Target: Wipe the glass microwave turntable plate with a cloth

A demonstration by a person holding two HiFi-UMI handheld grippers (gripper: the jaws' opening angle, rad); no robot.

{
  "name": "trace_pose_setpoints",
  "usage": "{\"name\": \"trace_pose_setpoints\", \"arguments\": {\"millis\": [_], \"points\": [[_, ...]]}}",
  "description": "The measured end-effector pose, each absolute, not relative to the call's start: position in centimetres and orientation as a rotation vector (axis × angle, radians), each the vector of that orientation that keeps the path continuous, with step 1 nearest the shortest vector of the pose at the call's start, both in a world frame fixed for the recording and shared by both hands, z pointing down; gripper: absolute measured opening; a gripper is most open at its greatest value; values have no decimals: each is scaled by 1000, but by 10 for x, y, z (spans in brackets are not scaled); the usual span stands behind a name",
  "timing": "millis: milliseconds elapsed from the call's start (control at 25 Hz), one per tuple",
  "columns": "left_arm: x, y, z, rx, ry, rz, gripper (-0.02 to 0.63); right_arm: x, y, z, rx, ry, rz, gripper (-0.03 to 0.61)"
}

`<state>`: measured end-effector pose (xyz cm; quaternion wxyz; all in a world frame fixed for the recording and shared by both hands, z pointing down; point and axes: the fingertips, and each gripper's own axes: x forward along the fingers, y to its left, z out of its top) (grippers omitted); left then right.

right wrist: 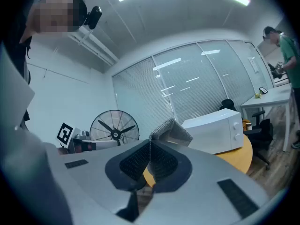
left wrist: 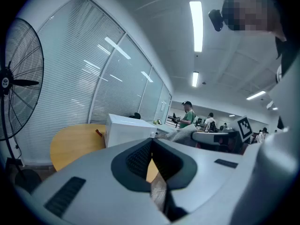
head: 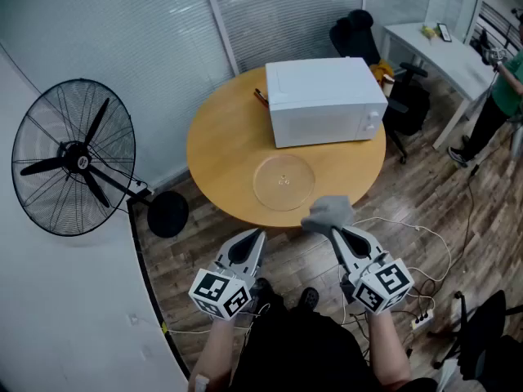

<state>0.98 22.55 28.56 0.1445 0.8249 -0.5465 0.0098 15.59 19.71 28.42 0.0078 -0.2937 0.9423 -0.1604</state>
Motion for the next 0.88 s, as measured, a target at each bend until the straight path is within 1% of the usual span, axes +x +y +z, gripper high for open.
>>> {"name": "trace_pose_setpoints", "arguments": {"millis": [440, 880], "points": [[15, 238, 294, 2359, -1588, 79, -6, 158, 210, 278, -846, 2935, -461, 15], [5, 232, 317, 2300, -1585, 107, -6, 144, 206, 297, -804, 2930, -534, 18]]}}
